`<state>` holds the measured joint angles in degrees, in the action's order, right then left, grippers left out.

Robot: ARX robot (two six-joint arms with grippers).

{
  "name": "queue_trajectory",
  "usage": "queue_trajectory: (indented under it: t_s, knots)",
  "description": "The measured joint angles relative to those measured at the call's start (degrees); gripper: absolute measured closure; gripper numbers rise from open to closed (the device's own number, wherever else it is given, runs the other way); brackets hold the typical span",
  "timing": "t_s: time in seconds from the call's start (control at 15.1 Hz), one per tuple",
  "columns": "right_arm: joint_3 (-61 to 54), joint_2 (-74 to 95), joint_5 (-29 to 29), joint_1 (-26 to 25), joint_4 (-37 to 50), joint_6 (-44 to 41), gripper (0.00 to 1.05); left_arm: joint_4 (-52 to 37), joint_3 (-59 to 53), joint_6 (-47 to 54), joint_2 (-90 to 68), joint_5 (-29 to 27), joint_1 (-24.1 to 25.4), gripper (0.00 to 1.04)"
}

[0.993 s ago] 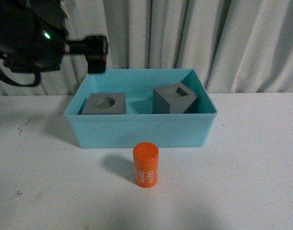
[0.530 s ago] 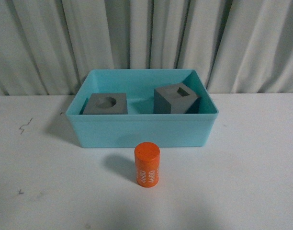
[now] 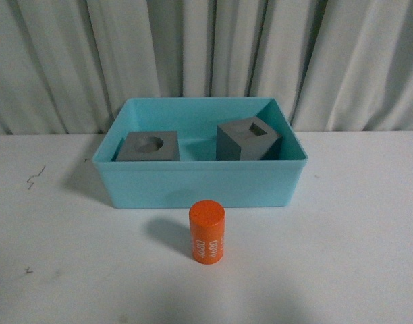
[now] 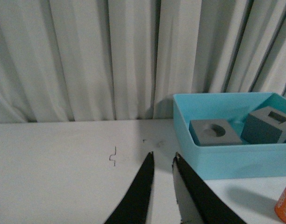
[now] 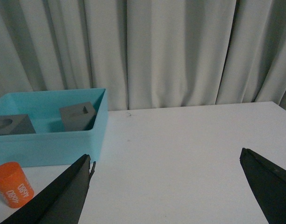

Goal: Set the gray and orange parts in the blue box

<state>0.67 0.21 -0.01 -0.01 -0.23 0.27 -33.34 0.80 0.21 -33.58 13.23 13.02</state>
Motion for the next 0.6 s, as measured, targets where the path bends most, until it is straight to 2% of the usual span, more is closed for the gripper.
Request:
queue_trajectory:
  t_s: [0.07, 0.26, 0.33, 0.4, 0.6]
  knots:
    - [0.00, 0.00, 0.00, 0.00, 0.02, 0.00, 0.06, 3.50, -0.24, -0.22, 2.10, -1.97, -1.92, 1.03]
    - [0.00, 0.00, 0.00, 0.00, 0.00, 0.02, 0.06, 10.62, -0.24, -0.15, 10.60, -6.05, -5.97, 1.03]
    - [0.00, 0.00, 0.00, 0.00, 0.00, 0.02, 0.06, 12.66, -0.24, -0.15, 12.41, -9.05, -7.89, 1.03]
    - [0.00, 0.00, 0.00, 0.00, -0.02, 0.00, 0.06, 14.34, -0.24, -0.13, 14.80, -12.26, -13.07, 1.03]
    - [0.00, 0.00, 0.00, 0.00, 0.02, 0.02, 0.06, 18.64, -0.24, -0.17, 18.82, -13.29, -12.98, 1.03]
